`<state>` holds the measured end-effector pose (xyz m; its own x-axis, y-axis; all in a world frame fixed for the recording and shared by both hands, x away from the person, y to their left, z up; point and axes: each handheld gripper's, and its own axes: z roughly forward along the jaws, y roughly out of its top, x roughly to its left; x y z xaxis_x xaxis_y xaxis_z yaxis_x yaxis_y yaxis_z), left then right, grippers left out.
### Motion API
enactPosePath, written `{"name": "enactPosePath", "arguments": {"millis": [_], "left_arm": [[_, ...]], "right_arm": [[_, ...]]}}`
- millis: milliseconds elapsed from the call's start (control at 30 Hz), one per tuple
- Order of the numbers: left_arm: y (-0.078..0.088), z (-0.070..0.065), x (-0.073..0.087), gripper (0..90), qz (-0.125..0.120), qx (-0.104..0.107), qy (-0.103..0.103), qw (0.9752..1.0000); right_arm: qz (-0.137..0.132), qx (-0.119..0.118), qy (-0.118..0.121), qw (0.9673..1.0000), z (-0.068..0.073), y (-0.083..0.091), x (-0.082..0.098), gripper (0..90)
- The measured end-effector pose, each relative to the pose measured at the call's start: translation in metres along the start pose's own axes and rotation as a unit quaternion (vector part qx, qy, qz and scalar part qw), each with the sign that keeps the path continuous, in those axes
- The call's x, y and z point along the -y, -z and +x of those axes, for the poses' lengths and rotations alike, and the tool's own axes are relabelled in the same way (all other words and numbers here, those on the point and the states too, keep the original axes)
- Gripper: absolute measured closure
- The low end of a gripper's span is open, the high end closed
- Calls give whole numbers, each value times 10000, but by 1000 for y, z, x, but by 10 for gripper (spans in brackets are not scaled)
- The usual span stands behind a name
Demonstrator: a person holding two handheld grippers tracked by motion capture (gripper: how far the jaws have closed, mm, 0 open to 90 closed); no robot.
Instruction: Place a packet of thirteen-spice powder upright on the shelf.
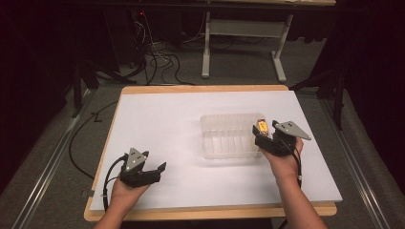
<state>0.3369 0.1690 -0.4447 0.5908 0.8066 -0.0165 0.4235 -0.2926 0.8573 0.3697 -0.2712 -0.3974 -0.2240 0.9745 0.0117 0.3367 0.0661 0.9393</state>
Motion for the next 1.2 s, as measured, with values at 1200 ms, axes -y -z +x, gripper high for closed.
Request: {"name": "enactPosePath", "arguments": {"millis": [1200], "left_arm": [[-10,-58,-4,164,167,768,-99,9969]], "right_arm": [[529,-1421,905,9843,79,45,69,163]]}}
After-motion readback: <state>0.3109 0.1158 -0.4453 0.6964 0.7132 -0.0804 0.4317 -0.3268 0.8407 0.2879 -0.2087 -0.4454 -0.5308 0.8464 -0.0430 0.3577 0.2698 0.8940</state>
